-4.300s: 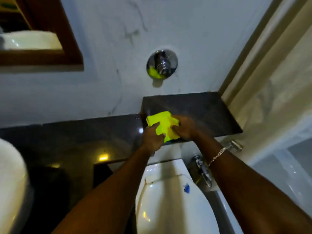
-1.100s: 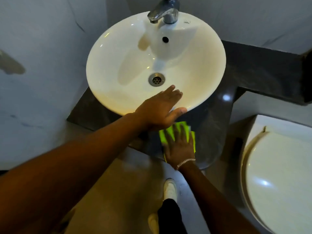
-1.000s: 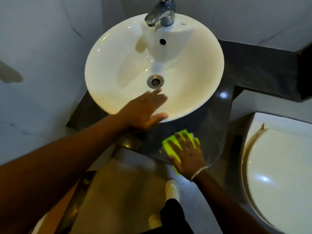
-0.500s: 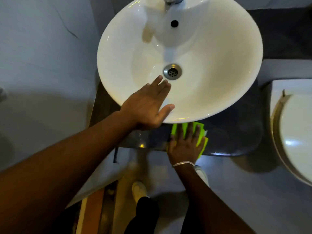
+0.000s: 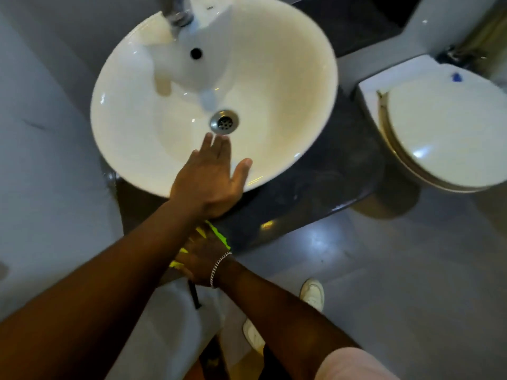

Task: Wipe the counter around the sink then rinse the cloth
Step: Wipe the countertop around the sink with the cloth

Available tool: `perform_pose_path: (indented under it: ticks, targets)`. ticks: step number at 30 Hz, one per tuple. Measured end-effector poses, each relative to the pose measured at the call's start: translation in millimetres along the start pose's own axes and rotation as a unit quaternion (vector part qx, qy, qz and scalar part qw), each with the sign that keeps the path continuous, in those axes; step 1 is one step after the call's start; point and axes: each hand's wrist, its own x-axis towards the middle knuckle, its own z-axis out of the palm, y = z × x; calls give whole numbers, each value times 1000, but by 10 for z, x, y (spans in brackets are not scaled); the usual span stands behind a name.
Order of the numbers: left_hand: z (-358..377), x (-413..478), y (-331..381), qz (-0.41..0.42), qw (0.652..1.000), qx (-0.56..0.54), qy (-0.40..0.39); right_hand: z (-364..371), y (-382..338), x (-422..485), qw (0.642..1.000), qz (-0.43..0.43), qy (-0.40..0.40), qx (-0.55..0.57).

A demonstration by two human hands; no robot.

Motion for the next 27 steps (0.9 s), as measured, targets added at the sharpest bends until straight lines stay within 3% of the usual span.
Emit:
perform_pose_path:
  ticks: [1,3,7,11,15,18,23,25,27]
  targets:
    - [-2,-18,-41,-12,1000,-4,-9,37,105,-70,999,-34,4,-10]
    - [-9,-26,-46,-20,1000,-11,-21,-21,399,-305,999,-22,28,-21]
    - [-17,-13,9,-17,999,-12,-34,-520,1407,-704,985,147,56,-69]
    - [-30,-57,10,-24,999,-16,-33,-1187,2408,-1126,921,356,102,-118]
    - [-37,-44,35,-28,999,-24,-28,-1332,2591,-1305,880,447,132,-89]
    - [-29,-47,54,-38,999,-19,-29,-1162,2067,-1106,891,418,166,-63]
    - [-6,-33,95,-39,999,3,1,-542,1067,-768,983,140,119,-32]
    - [-18,-22,90,-43,999,-11,-14,-366,749,-705,989,65,126,-40]
    - [-36,-34,80,-42,998,-19,-30,-249,541,-699,985,81,149,-38]
